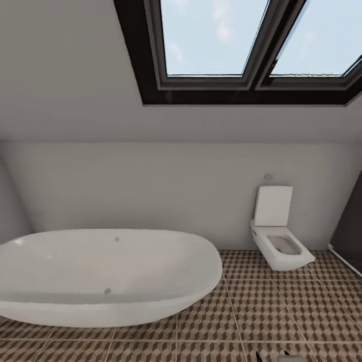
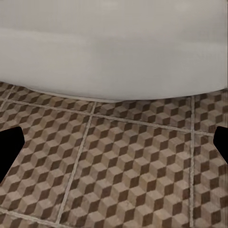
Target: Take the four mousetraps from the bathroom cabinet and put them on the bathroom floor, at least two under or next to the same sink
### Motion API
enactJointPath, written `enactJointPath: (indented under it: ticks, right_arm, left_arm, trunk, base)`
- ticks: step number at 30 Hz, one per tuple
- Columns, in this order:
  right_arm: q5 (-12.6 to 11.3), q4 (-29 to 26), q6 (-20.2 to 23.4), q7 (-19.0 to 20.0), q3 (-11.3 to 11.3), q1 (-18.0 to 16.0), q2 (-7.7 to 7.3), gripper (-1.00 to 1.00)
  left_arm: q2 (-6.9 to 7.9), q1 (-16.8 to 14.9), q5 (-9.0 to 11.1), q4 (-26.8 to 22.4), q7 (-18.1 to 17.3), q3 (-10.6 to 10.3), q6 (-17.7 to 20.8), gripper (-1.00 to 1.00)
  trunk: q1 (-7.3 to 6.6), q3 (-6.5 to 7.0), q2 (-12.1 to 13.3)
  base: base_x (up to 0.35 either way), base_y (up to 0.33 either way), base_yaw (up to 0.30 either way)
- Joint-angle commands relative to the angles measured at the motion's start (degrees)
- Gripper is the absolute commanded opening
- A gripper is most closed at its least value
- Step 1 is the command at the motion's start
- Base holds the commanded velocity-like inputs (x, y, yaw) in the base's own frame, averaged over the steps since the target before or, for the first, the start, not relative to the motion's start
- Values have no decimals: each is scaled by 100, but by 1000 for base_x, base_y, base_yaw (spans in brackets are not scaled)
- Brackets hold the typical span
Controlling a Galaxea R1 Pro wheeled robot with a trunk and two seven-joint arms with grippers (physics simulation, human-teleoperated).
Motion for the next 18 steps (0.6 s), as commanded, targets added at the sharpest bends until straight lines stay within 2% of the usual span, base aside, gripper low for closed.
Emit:
enactJointPath:
  ticks: [1, 18]
  right_arm:
    - [-48, 22, -27, 7, 48, -8, 4, 100]
    - [-55, 22, -27, 3, 48, -9, 17, 100]
  left_arm:
    - [-1, -7, 44, 22, -15, -7, -37, 100]
    - [-1, -7, 47, 24, -15, -7, -35, 100]
  trunk:
    - [3, 0, -5]
    - [3, 43, -5]
  base:
    - [0, 0, -280]
    - [0, 0, -280]
